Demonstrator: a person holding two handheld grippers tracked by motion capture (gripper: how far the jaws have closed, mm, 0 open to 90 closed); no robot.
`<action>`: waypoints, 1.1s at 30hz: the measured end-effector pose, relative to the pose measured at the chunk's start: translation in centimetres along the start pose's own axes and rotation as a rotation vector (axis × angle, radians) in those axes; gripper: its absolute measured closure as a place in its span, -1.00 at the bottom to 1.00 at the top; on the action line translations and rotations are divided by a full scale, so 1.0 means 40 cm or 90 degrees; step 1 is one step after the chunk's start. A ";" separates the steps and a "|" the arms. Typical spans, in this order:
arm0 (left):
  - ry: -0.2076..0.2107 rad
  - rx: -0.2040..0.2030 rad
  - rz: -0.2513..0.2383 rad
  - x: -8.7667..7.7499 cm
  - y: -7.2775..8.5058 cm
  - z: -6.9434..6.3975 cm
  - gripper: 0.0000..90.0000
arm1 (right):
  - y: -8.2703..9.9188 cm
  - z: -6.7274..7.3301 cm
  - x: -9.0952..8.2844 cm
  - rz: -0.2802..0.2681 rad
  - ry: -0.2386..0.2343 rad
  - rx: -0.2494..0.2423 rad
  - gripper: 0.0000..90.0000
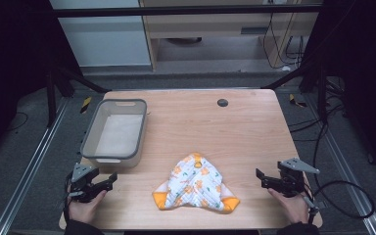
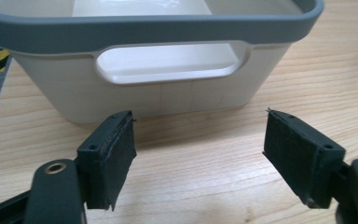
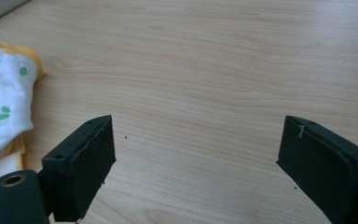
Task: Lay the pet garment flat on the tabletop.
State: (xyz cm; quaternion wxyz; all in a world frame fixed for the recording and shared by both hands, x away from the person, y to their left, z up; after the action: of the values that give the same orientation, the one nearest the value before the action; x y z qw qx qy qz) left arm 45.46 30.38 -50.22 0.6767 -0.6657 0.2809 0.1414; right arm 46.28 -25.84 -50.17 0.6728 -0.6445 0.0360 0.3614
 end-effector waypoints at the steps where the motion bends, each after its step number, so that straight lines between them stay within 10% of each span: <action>1: 0.008 -0.003 0.000 -0.003 -0.001 -0.005 -0.42 | 0.001 0.005 0.001 0.005 0.001 -0.005 -0.73; 33: 0.069 0.038 -0.057 -0.048 -0.124 -0.081 -0.27 | -0.128 0.096 0.020 -0.029 -0.063 -0.084 -0.40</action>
State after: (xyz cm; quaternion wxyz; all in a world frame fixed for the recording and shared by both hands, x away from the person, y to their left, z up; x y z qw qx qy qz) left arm 46.10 27.20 -44.89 0.6856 -0.6640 0.2909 0.0663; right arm 47.99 -21.57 -45.64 0.6382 -0.6691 -0.0360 0.3791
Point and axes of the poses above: each handheld gripper's, and its own axes: x roughly forward along the jaws, y roughly out of its underside, z roughly to its left, the point moved 5 cm from there along x, roughly forward along the jaws, and after that the axes turned 7 degrees about -y, right-handed, at the moved point
